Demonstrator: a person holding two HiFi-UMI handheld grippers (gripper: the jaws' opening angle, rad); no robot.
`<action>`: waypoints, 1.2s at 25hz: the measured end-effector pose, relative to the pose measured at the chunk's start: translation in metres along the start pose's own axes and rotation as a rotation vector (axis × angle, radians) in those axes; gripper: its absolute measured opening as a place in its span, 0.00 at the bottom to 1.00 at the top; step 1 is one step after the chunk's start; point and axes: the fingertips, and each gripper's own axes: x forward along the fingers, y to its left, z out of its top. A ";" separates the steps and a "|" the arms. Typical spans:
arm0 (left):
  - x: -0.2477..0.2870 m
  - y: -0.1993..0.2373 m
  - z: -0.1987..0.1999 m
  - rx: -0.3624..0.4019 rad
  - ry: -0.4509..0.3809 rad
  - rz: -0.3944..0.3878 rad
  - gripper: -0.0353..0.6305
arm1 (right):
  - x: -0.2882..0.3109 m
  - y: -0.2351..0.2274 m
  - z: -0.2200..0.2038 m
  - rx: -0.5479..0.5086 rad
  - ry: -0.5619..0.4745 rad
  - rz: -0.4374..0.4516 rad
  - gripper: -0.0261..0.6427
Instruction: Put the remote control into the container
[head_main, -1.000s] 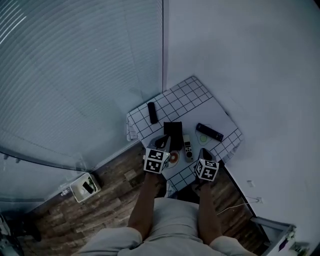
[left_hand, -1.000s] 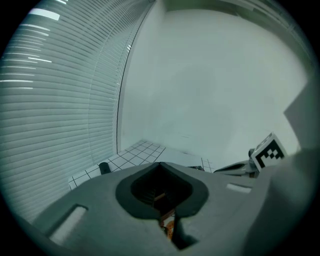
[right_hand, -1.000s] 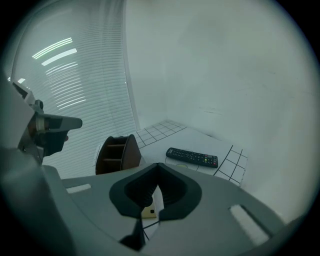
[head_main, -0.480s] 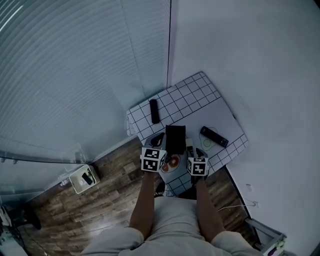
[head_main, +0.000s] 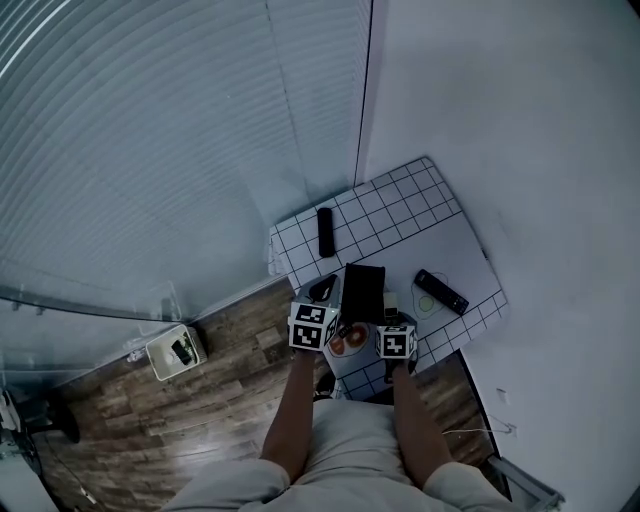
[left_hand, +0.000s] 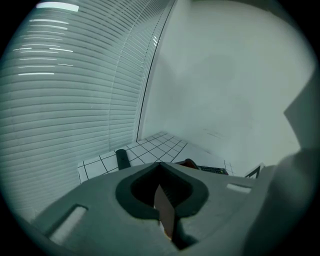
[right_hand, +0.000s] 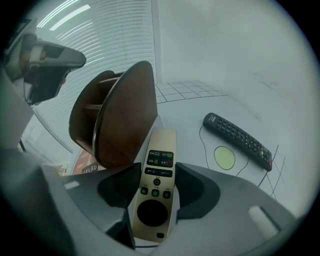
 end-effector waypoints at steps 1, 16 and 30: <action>-0.001 -0.002 0.000 0.004 0.000 -0.008 0.05 | -0.004 -0.002 0.002 0.004 -0.022 -0.005 0.37; -0.014 -0.139 0.055 0.164 -0.074 -0.429 0.21 | -0.149 0.023 0.104 -0.100 -0.697 0.016 0.36; -0.031 -0.139 0.069 -0.038 -0.097 -0.562 0.27 | -0.184 0.051 0.117 -0.142 -0.814 0.136 0.36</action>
